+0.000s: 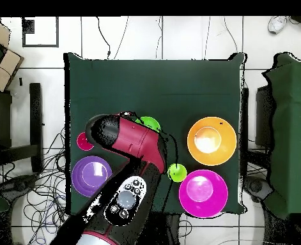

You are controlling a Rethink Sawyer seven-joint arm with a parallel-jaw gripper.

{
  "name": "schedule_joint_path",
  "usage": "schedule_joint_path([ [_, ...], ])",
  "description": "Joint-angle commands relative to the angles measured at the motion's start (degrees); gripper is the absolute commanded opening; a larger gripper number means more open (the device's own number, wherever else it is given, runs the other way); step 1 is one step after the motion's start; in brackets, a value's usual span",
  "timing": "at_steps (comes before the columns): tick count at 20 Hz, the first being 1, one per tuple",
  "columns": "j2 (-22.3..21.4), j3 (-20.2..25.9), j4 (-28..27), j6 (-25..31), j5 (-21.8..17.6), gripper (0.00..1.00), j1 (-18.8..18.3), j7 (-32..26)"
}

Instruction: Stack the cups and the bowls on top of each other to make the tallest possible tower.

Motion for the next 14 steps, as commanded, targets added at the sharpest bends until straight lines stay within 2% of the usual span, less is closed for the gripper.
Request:
schedule_joint_path([
  [1,-4.44,6.67,3.12,0.89,-1.27,0.00,-3.87,2.12],
  [14,-4.86,7.36,2.93,0.84,-2.45,0.00,-4.66,2.48],
])
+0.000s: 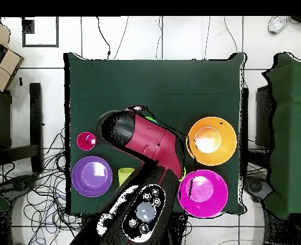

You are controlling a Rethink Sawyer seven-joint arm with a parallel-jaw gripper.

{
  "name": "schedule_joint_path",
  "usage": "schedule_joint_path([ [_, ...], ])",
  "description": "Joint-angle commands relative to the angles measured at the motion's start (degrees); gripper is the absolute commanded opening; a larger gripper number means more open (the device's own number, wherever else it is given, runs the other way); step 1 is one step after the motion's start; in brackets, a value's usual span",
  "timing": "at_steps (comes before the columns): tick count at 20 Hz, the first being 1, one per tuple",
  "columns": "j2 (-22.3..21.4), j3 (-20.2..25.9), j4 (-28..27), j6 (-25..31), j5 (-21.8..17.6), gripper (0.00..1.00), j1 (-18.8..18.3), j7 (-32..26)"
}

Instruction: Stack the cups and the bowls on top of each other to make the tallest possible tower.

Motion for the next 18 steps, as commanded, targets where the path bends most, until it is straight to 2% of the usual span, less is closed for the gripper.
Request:
schedule_joint_path([
  [1,-0.11,7.26,2.44,0.63,-2.43,0.00,-1.03,2.60],
  [18,1.01,8.02,2.31,-1.34,-2.55,0.00,-1.89,2.20],
])
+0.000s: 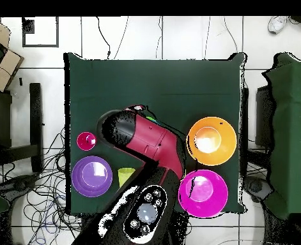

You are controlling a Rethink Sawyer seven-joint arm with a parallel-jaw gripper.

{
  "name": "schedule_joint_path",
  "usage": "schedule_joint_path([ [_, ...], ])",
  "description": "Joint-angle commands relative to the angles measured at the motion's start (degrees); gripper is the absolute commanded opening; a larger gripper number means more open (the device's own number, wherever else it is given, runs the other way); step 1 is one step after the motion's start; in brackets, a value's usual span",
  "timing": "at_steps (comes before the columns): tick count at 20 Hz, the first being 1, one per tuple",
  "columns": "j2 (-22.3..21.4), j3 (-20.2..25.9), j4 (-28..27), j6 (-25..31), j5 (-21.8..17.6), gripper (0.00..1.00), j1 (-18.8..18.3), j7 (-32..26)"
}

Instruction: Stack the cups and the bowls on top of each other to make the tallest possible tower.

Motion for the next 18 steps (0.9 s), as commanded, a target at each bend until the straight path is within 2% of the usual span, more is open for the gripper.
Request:
schedule_joint_path([
  [1,1.17,8.01,2.34,-1.42,-2.55,0.00,-1.76,2.13],
  [18,1.42,8.75,1.65,-1.54,-3.05,0.00,-3.11,1.77],
])
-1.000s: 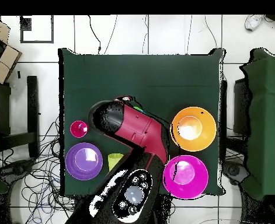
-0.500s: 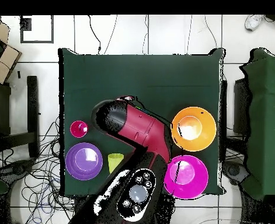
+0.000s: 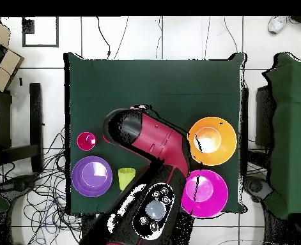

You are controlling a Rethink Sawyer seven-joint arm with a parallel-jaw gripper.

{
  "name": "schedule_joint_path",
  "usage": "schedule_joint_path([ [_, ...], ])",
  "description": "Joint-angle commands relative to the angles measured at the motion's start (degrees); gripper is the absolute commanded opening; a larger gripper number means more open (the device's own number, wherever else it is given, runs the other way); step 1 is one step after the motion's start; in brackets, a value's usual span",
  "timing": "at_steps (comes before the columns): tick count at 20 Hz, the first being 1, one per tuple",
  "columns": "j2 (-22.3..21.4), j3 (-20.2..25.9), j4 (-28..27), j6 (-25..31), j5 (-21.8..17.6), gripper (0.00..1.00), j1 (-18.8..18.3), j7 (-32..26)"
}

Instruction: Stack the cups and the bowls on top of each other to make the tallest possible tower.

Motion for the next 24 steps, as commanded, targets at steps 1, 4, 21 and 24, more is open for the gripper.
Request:
schedule_joint_path([
  [1,1.51,7.51,1.49,-1.44,-3.05,0.00,-1.33,1.82],
  [4,1.76,7.60,1.00,-1.22,-3.02,0.00,-1.50,2.03],
  [21,3.32,7.39,-1.25,-1.03,-2.91,0.00,-2.01,2.58],
  [24,3.55,7.22,-1.46,-1.06,-2.86,0.00,-1.82,2.87],
])
